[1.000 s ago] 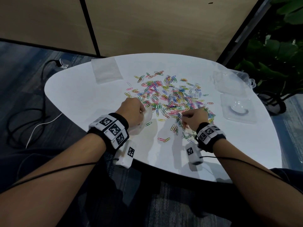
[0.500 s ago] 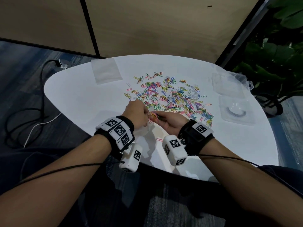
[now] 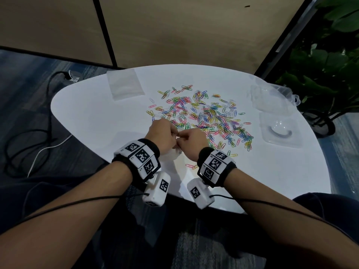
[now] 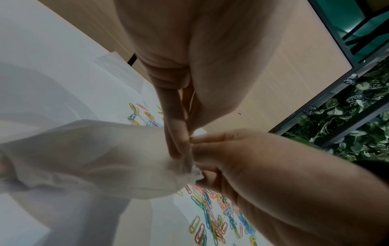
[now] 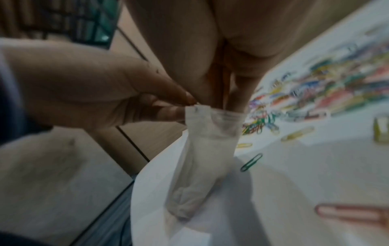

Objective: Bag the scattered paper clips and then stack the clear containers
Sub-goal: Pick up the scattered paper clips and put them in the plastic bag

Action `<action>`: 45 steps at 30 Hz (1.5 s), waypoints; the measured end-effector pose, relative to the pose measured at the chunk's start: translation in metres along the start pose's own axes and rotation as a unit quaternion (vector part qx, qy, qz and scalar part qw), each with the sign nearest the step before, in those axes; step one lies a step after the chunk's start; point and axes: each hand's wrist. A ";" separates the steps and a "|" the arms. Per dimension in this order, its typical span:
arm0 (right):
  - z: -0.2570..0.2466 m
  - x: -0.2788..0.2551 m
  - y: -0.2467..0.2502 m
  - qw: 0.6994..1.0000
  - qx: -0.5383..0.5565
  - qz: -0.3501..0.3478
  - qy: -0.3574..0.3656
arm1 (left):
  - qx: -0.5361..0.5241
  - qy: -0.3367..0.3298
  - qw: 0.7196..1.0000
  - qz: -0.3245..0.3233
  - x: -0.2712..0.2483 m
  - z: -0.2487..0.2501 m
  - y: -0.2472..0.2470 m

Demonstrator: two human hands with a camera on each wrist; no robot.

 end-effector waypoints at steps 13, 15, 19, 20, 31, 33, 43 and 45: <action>0.113 -0.016 0.066 0.933 -0.284 -0.121 -0.185 | -0.009 0.017 1.000 -0.011 0.001 0.007 0.015; 0.134 -0.024 0.056 0.931 -0.249 -0.146 -0.225 | 0.000 0.015 1.000 -0.013 -0.001 0.009 0.014; 0.131 -0.022 0.026 0.971 -0.176 -0.060 -0.147 | 0.023 0.010 0.999 -0.026 -0.006 0.013 0.012; 0.126 -0.018 0.020 0.975 -0.172 -0.042 -0.131 | 0.029 0.009 0.999 -0.030 -0.006 0.013 0.011; 0.098 0.042 0.010 0.962 -0.265 0.060 -0.025 | 0.064 -0.011 0.998 -0.028 -0.003 0.006 0.015; 0.098 0.041 0.012 0.958 -0.276 0.076 -0.015 | 0.062 -0.005 0.998 -0.032 -0.001 0.007 0.013; 0.119 0.043 0.051 0.976 -0.023 0.068 -0.204 | 0.072 0.009 0.997 -0.029 0.002 0.005 0.007; 0.122 0.044 0.056 0.964 0.116 0.023 -0.236 | 0.074 0.009 0.997 -0.027 0.002 0.005 0.007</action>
Point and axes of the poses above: each hand's wrist, its own x-axis towards the middle knuckle, its own y-axis out of the back of the hand, z = x × y, and after that the axes turned 13 degrees about -x, right-handed
